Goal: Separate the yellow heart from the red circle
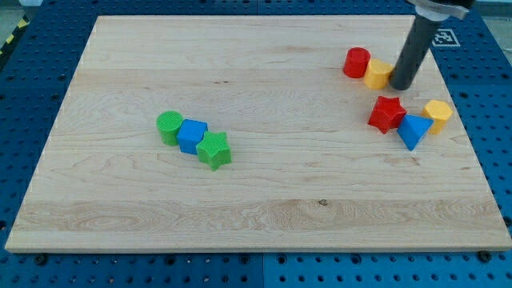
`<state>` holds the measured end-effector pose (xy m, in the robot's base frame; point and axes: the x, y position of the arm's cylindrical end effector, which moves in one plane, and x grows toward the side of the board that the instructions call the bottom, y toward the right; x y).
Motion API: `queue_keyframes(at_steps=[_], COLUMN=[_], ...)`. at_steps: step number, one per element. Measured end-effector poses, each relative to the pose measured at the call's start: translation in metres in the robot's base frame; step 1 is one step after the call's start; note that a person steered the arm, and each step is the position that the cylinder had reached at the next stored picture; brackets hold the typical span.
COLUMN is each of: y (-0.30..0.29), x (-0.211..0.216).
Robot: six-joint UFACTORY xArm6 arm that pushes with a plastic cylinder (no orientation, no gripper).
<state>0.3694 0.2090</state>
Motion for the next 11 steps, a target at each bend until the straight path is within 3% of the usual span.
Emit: queue_keyframes(at_steps=[1,3,4,6,8,9,11], y=[-0.045,0.042,0.013,-0.128,-0.046,-0.087,-0.228], x=[0.000,-0.005,-0.014,-0.014,-0.025,-0.048,-0.053])
